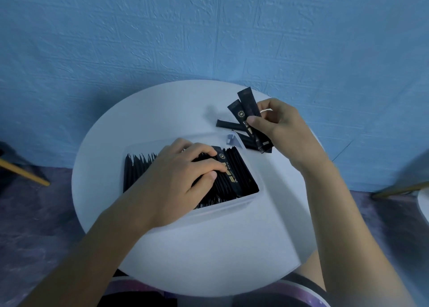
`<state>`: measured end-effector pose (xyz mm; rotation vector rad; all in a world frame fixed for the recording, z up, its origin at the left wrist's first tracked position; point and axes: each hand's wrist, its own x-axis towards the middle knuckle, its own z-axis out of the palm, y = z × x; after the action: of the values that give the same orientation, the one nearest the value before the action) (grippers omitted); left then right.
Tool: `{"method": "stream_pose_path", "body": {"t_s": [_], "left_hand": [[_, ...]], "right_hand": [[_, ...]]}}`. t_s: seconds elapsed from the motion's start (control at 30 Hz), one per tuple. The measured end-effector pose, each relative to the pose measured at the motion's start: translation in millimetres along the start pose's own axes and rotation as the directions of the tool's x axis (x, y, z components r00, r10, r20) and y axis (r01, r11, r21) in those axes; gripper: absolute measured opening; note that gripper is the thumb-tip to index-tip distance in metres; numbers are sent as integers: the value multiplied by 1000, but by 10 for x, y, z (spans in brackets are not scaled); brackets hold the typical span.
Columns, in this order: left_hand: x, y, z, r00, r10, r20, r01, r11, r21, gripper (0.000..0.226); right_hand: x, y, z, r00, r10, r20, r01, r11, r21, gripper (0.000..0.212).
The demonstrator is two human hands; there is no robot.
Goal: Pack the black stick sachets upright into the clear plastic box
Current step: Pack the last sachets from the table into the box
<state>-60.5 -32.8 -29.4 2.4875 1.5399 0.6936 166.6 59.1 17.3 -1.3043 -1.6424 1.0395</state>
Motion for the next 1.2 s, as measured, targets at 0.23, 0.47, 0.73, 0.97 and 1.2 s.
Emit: {"method": "stream_pose_path", "body": {"t_s": [0.23, 0.47, 0.73, 0.97, 1.2], "left_hand": [[7, 6, 1, 1000, -8, 3, 8, 1000, 1, 40], [-7, -11, 19, 1000, -3, -24, 3, 1000, -11, 40], [3, -43, 36, 993, -26, -118, 21, 999, -44, 37], [-27, -18, 6, 989, -96, -109, 86, 992, -97, 33], [-19, -25, 17, 996, -67, -67, 60, 993, -102, 41]], "right_hand": [[-469, -127, 345, 997, -27, 77, 69, 773, -630, 38], [-642, -205, 414, 990, -57, 128, 137, 600, -788, 20], [-618, -270, 334, 989, 41, 142, 86, 620, -780, 20], [-578, -340, 307, 966, 155, 207, 33, 719, -694, 20], [-548, -348, 308, 956, 198, 217, -3, 745, -667, 18]]}}
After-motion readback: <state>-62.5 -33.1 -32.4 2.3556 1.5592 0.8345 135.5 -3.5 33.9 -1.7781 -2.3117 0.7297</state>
